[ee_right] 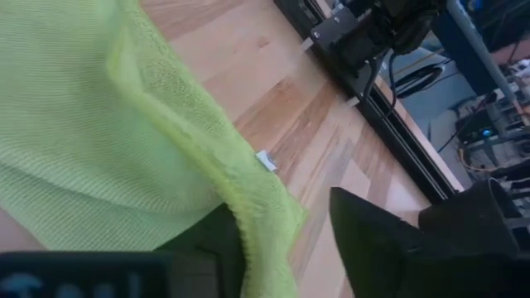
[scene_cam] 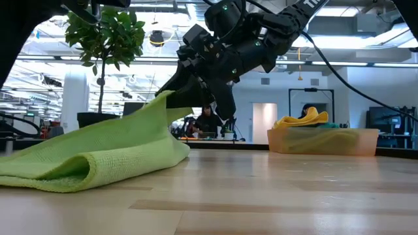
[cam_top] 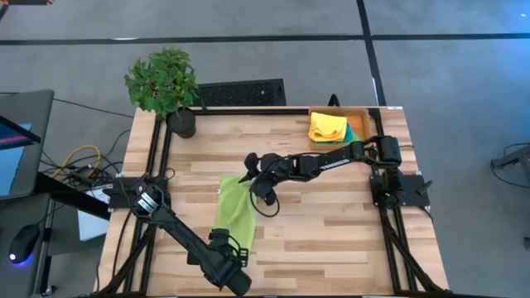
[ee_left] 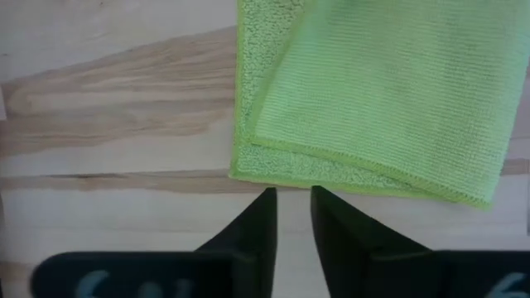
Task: Fold microfiber towels
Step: Fold the light green microfiber towel
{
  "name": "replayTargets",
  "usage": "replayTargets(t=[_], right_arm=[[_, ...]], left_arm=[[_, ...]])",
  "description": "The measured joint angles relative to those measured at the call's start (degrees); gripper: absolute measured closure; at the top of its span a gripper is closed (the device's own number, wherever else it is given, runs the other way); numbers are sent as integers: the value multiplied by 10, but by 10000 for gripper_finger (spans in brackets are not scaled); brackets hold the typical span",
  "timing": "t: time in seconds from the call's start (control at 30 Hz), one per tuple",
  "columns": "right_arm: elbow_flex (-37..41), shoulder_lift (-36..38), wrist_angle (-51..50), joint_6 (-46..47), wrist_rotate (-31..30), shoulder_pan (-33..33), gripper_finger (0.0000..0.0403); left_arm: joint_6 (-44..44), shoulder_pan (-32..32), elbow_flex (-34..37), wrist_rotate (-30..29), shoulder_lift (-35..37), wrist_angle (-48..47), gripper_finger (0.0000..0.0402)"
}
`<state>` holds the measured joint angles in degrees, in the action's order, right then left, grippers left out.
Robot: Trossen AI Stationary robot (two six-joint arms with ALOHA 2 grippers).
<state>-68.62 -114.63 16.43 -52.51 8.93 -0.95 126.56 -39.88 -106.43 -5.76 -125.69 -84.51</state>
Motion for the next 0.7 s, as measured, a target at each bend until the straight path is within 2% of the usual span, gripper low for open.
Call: replayTargets(t=[0.13, 0.2, 0.27, 0.37, 0.43, 0.5, 0.7], right_arm=[[0, 0, 10, 0, -9, 0, 191], [0, 0, 21, 0, -13, 0, 175], [0, 0, 34, 0, -14, 0, 166], [0, 0, 33, 1, -14, 0, 161], [0, 0, 31, 10, -15, 0, 162], [0, 0, 31, 20, -15, 0, 164], [0, 0, 29, 30, -15, -1, 163]], left_arm=[[-47, 1, 0, -2, 0, 0, 302], [-88, 3, 0, -25, 0, 0, 292], [-134, 7, 0, -92, 0, 0, 286], [-212, 15, 0, -241, 0, 0, 283], [-261, 24, 0, -303, 0, 0, 283], [-303, 36, 0, -318, 0, -1, 283], [-414, 75, 18, -306, 0, 5, 283]])
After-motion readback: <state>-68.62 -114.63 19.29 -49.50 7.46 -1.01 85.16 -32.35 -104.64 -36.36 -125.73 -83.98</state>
